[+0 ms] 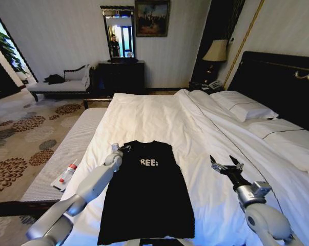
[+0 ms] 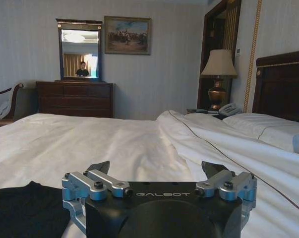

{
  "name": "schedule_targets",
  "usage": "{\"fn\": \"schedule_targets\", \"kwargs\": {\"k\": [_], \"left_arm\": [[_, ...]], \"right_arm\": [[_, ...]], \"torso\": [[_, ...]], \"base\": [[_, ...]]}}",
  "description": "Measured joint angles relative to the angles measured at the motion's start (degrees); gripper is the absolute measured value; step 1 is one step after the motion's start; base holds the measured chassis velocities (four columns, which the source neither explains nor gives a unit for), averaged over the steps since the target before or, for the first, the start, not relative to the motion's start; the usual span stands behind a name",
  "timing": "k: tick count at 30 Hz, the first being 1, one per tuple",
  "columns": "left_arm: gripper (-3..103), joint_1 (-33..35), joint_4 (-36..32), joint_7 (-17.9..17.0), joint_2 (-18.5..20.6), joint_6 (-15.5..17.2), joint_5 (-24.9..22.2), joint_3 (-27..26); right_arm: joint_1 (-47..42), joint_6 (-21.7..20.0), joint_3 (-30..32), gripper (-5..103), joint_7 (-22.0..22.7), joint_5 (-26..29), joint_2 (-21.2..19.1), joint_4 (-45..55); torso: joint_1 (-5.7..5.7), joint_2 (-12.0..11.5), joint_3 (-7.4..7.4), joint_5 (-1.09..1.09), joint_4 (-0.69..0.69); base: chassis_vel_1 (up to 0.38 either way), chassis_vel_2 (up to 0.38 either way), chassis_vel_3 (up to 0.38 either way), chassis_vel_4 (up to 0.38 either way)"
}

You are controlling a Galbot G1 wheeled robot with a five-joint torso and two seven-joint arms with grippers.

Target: Fold the clothes on the bed.

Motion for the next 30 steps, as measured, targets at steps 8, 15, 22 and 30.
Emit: {"fn": "schedule_targets", "kwargs": {"k": [8,15,22,30], "left_arm": [[3,0.2,-1.3,0.0,1.5,0.0,-0.5,0.3],[0,0.4,-2.6,-0.1,3.2,0.0,-1.4,1.0],[0,0.5,-2.4,-1.0,3.0,-0.4,-1.2,1.5],[0,1.3,-3.2,-1.6,4.2,-0.5,-1.7,1.6]], "right_arm": [[2.6,-1.1,-1.6,100,1.0,2.8,-2.4,-1.2],[10.1,-7.7,-5.9,100,3.6,17.8,-6.7,-3.4],[25.8,-16.6,-14.7,100,4.4,39.0,-12.9,-12.7],[40.8,-19.5,-28.2,100,0.8,45.1,-13.9,-25.9]], "torso": [[0.00,0.0,0.00,0.00,0.00],[0.00,0.0,0.00,0.00,0.01],[0.01,0.0,0.00,-0.01,0.00],[0.01,0.0,0.01,-0.01,0.00]], "base": [[0.000,0.000,0.000,0.000],[0.000,0.000,0.000,0.000],[0.000,0.000,0.000,0.000],[0.000,0.000,0.000,0.000]]}}
